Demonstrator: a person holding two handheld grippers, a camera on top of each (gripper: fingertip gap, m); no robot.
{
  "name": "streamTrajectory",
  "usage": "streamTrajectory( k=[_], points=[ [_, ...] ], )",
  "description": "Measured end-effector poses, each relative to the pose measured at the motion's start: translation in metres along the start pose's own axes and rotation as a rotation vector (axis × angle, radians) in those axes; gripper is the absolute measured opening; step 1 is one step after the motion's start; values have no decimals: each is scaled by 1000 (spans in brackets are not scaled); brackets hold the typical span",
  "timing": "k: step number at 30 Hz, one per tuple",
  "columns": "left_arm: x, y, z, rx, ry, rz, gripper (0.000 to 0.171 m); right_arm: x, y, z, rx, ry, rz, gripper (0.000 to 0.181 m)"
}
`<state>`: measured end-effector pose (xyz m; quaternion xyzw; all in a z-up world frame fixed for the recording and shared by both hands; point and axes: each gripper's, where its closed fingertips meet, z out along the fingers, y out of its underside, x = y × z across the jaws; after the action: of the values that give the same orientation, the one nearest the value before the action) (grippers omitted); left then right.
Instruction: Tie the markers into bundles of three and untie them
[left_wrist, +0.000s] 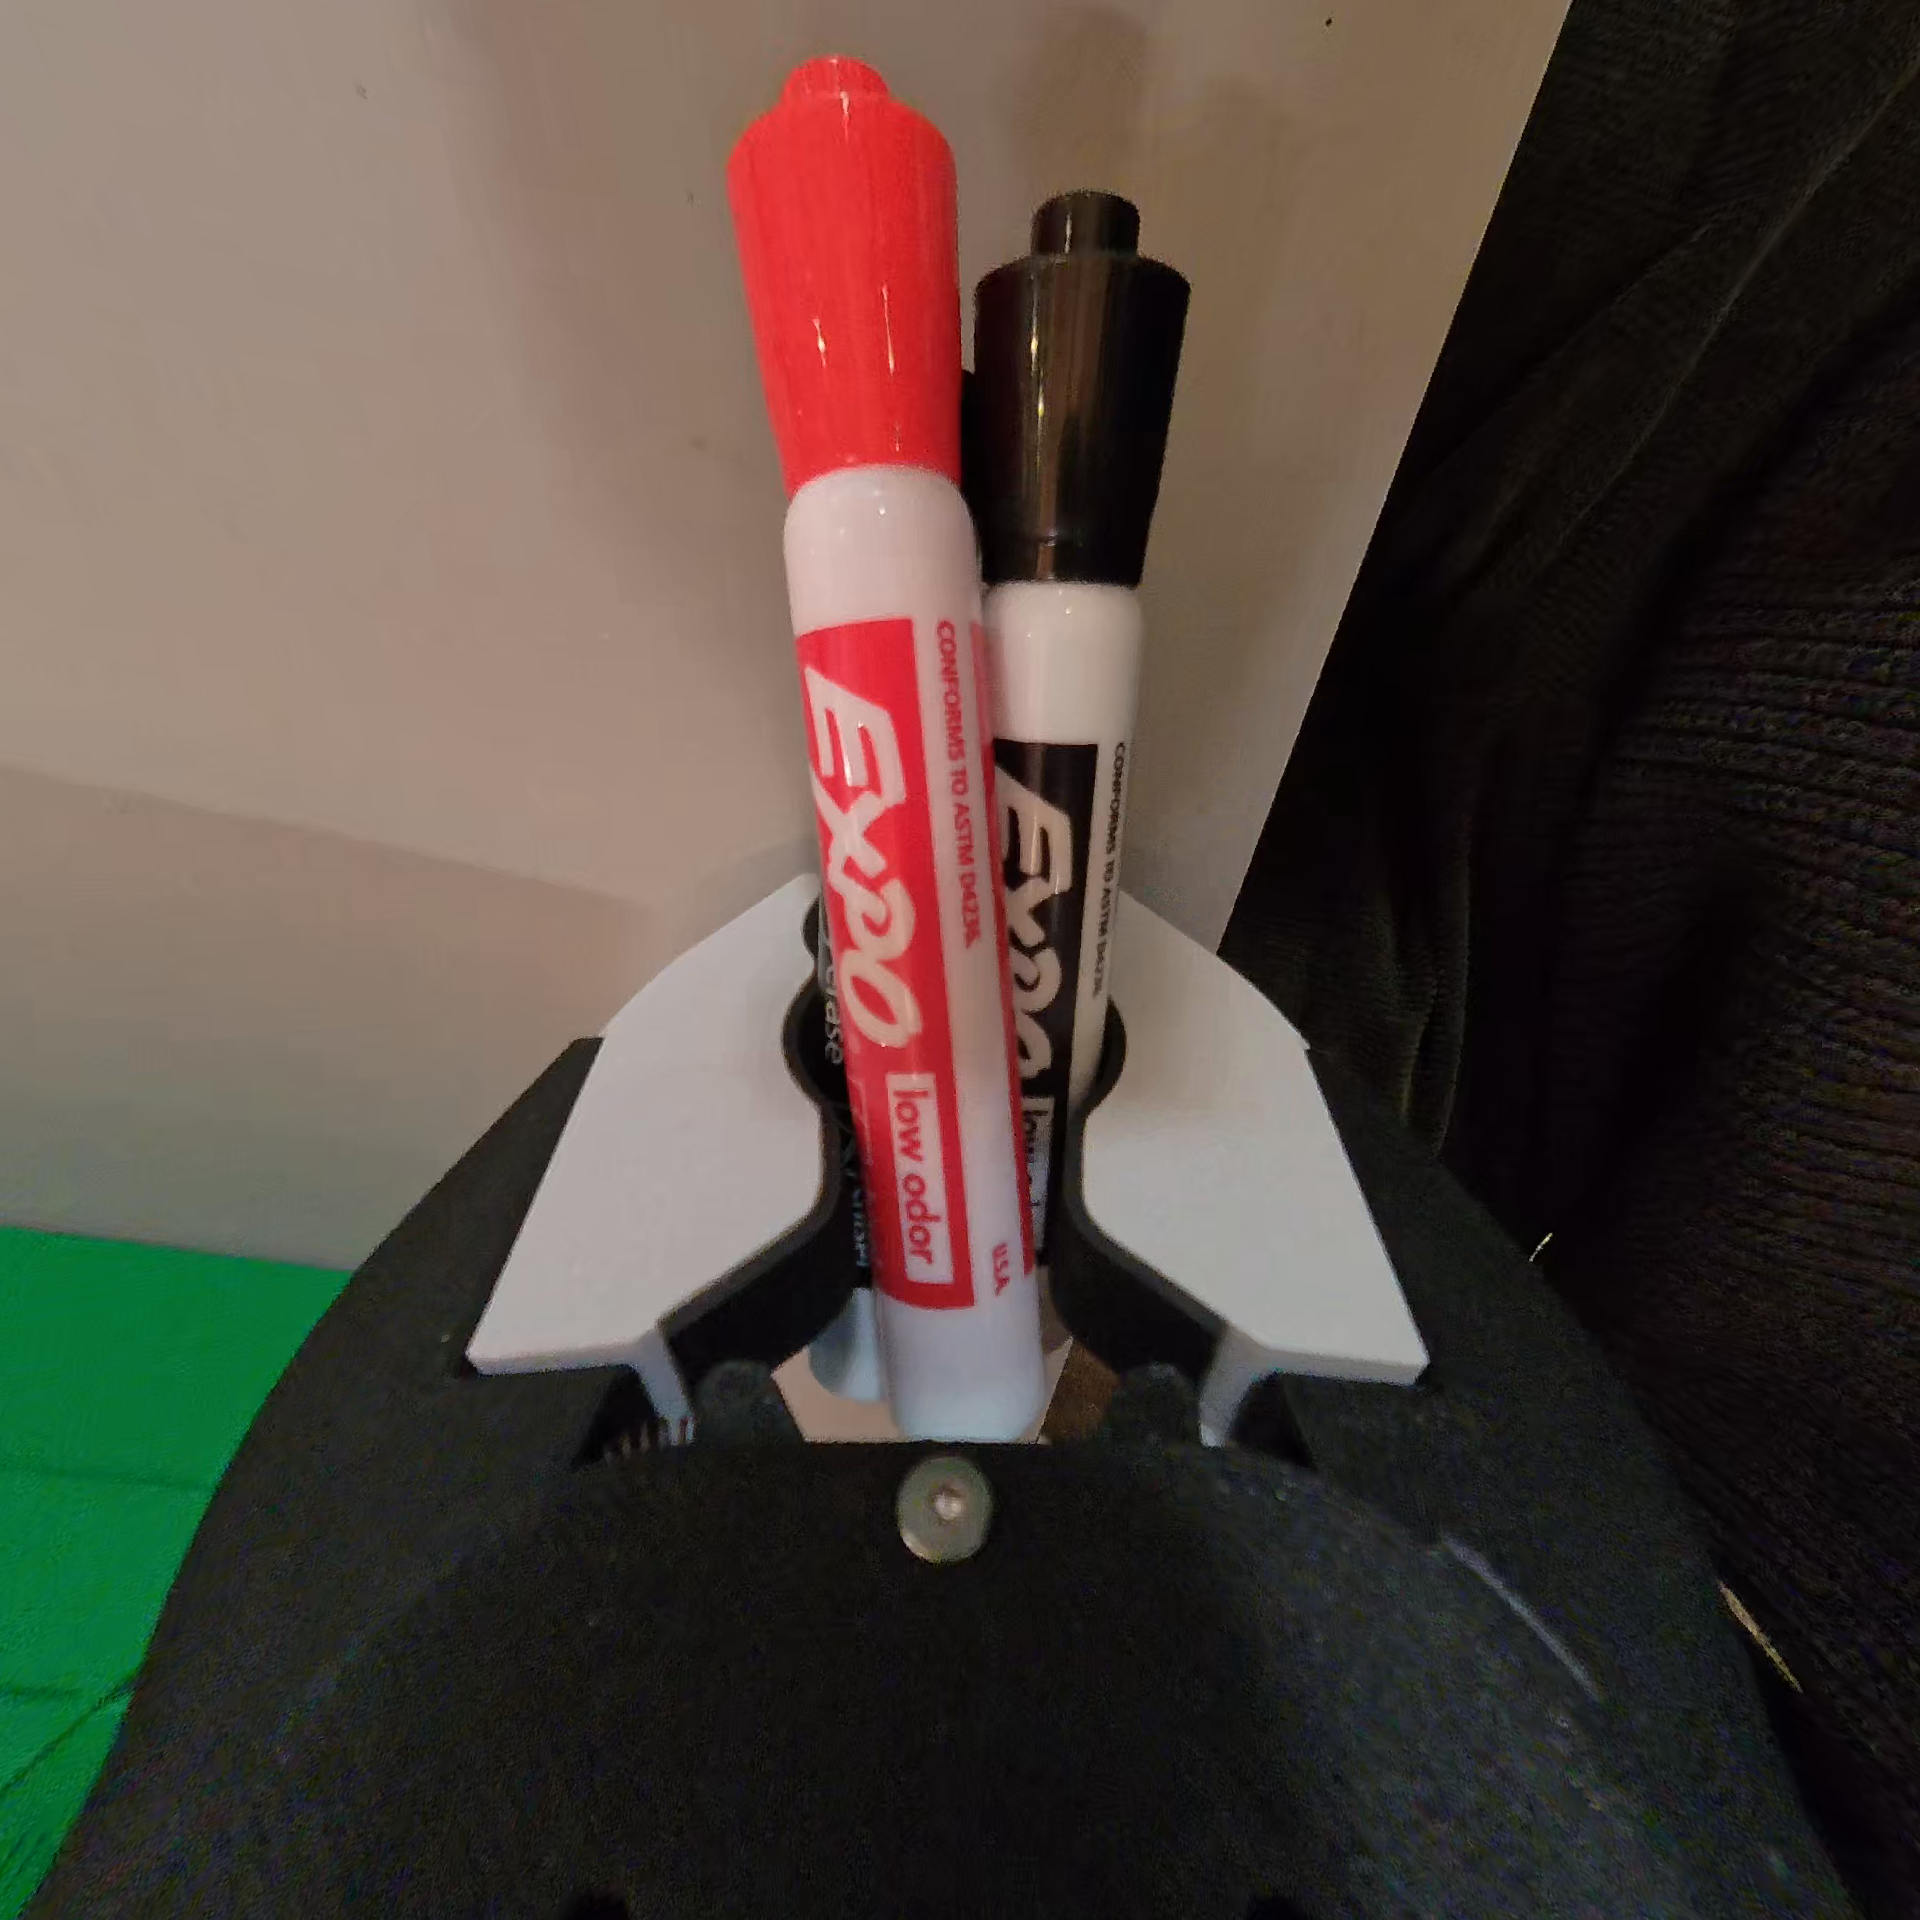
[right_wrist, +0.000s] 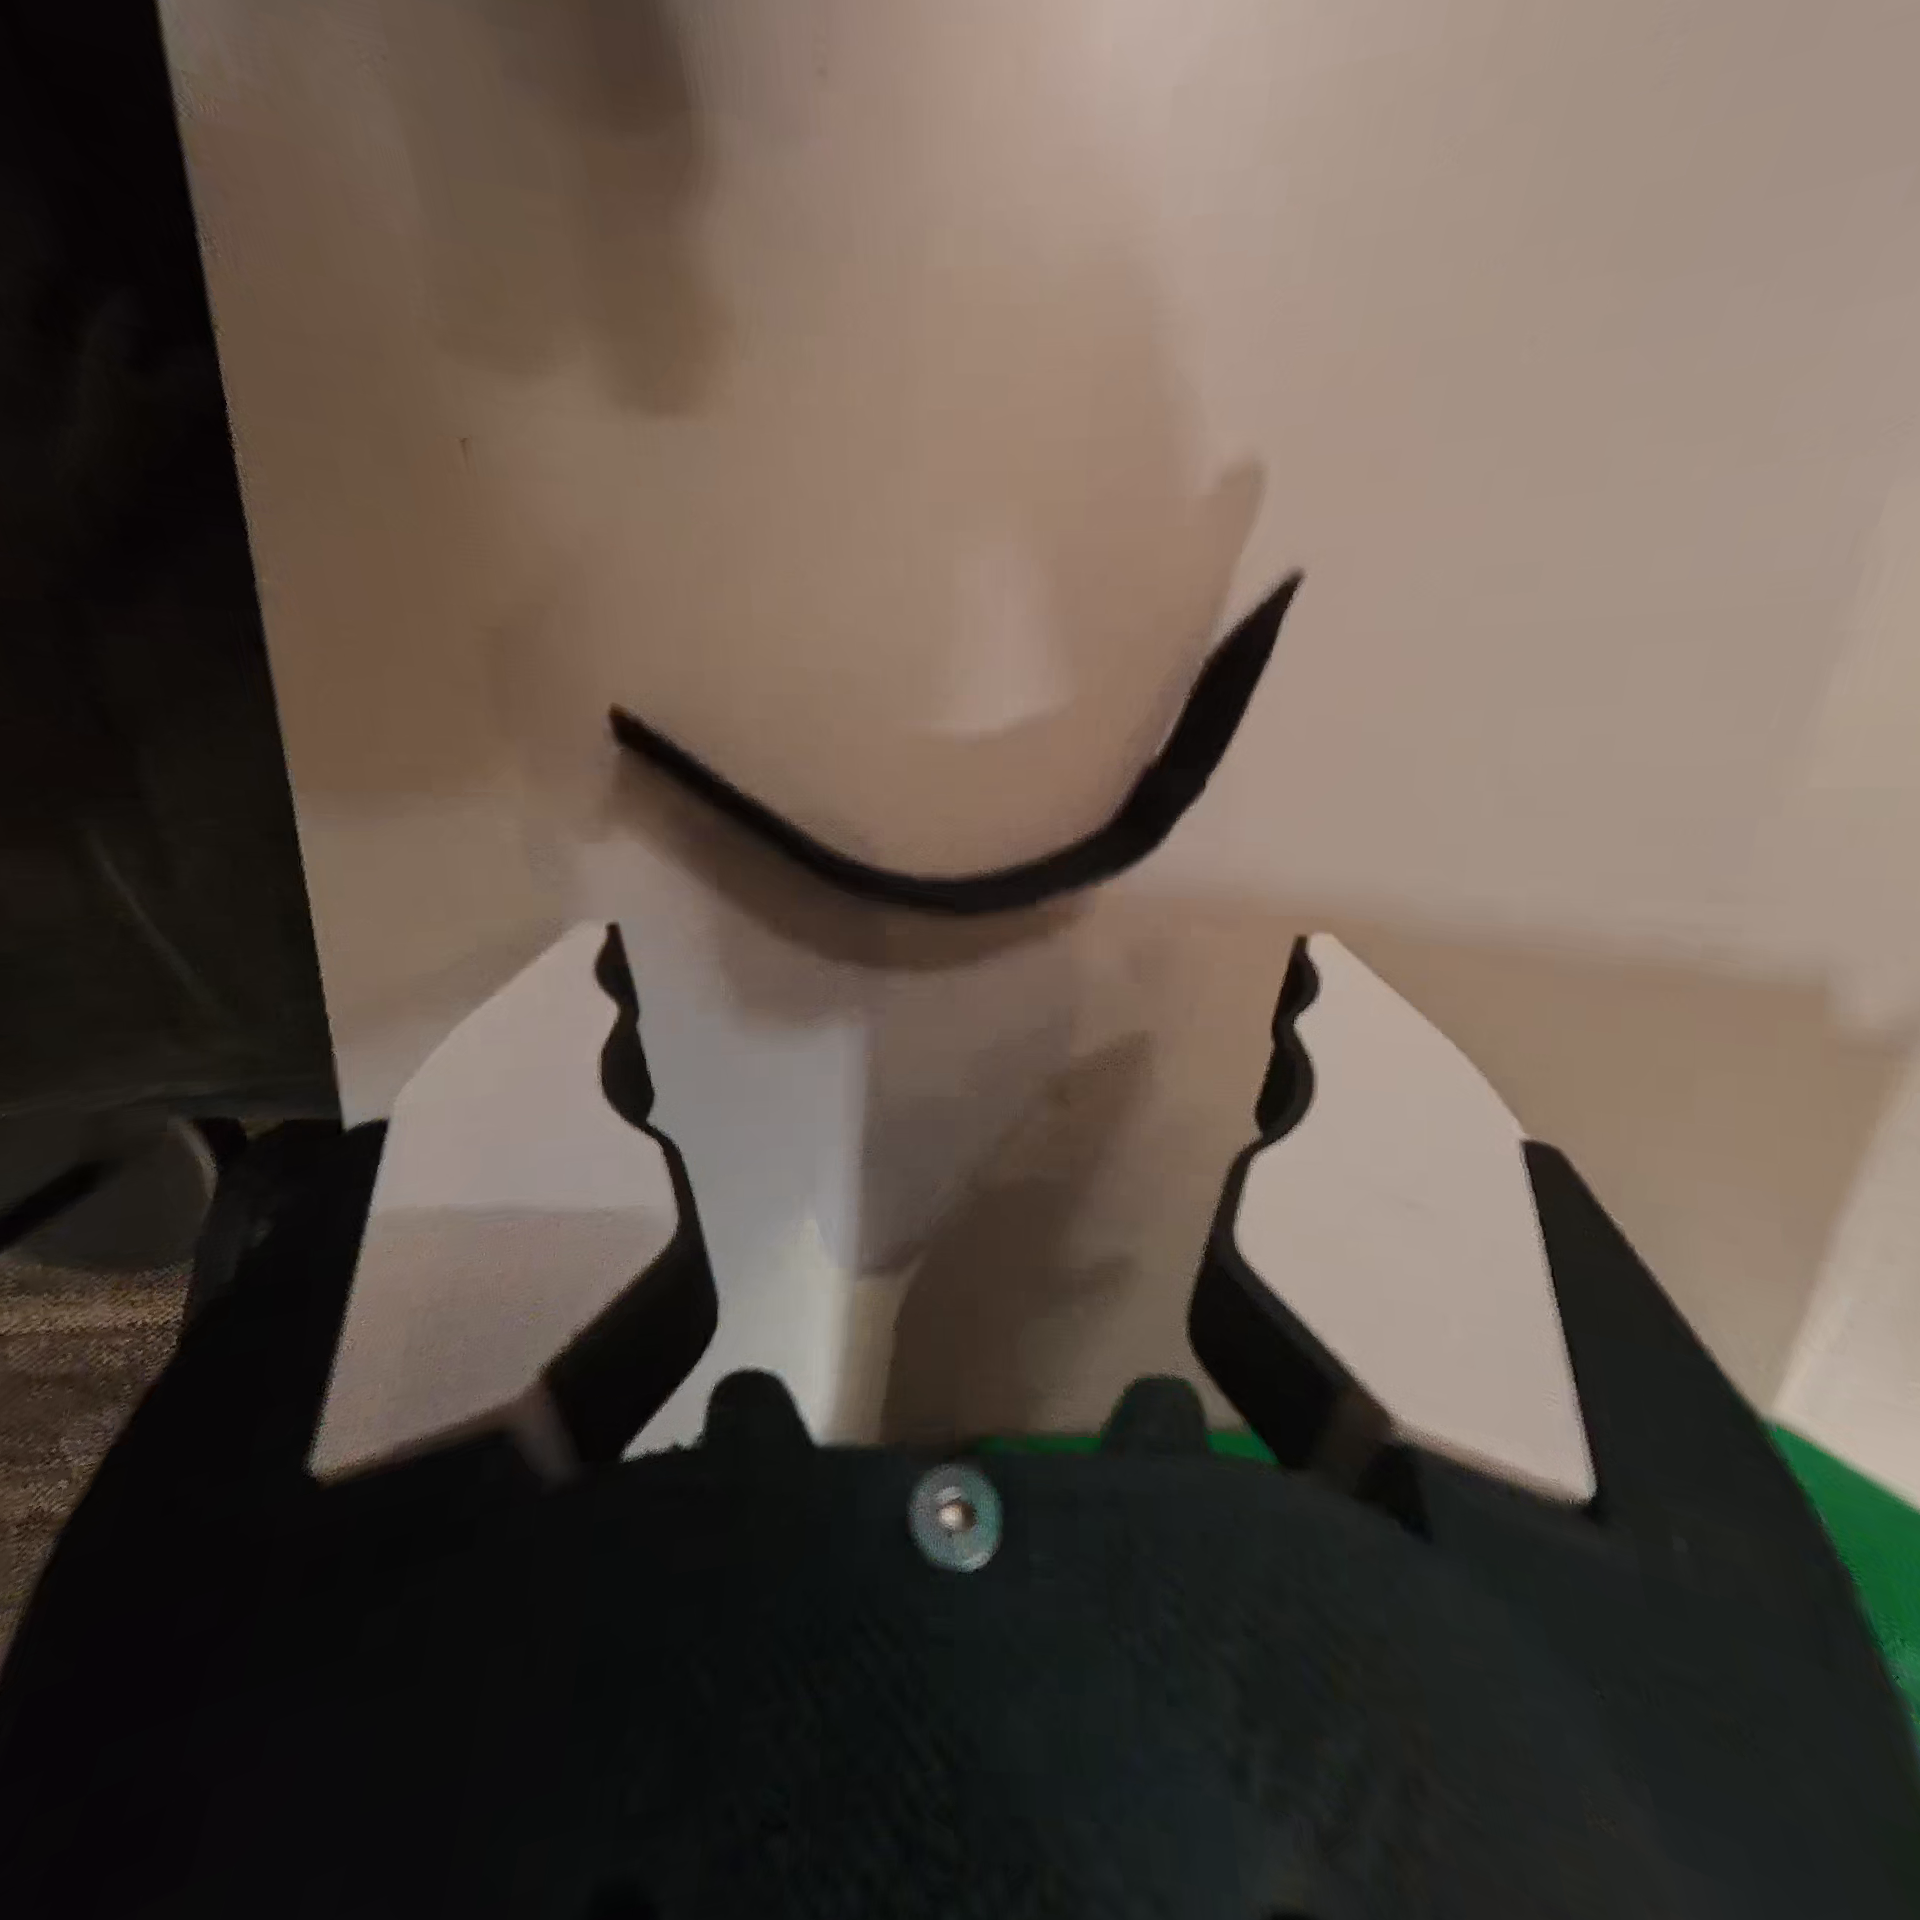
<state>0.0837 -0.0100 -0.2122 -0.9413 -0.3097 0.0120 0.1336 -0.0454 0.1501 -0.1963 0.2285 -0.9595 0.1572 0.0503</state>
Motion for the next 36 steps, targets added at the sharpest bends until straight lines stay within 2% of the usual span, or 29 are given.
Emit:
streamTrajectory(
  k=[3, 7, 11, 12, 15, 17, 25, 36],
  points=[
    [0, 0, 0, -3, -5, -1, 46, 1, -14, 16, 16, -50, -43, 112],
    [0, 0, 0, 2, -4, -2, 46, 0, -24, 27, 60, -157, 14, 103],
    [0, 0, 0, 12, 5, -1, 46, 9, -28, 26, 110, -149, 89, 72],
    [0, 0, 0, 15, 9, -2, 46, 9, -27, 26, 117, -151, 105, 70],
    [0, 0, 0, 19, 13, -2, 46, 11, -27, 24, 149, -140, 140, 68],
    [0, 0, 0, 18, 12, 0, 46, 10, -36, 18, 219, -144, 170, 64],
    [-1, -1, 0, 30, 20, 2, 46, -13, -108, -20, 644, -262, 369, 57],
    [-2, -4, 0, 35, 19, -4, 46, -26, -133, -4, 729, -270, 420, 56]
  ],
)
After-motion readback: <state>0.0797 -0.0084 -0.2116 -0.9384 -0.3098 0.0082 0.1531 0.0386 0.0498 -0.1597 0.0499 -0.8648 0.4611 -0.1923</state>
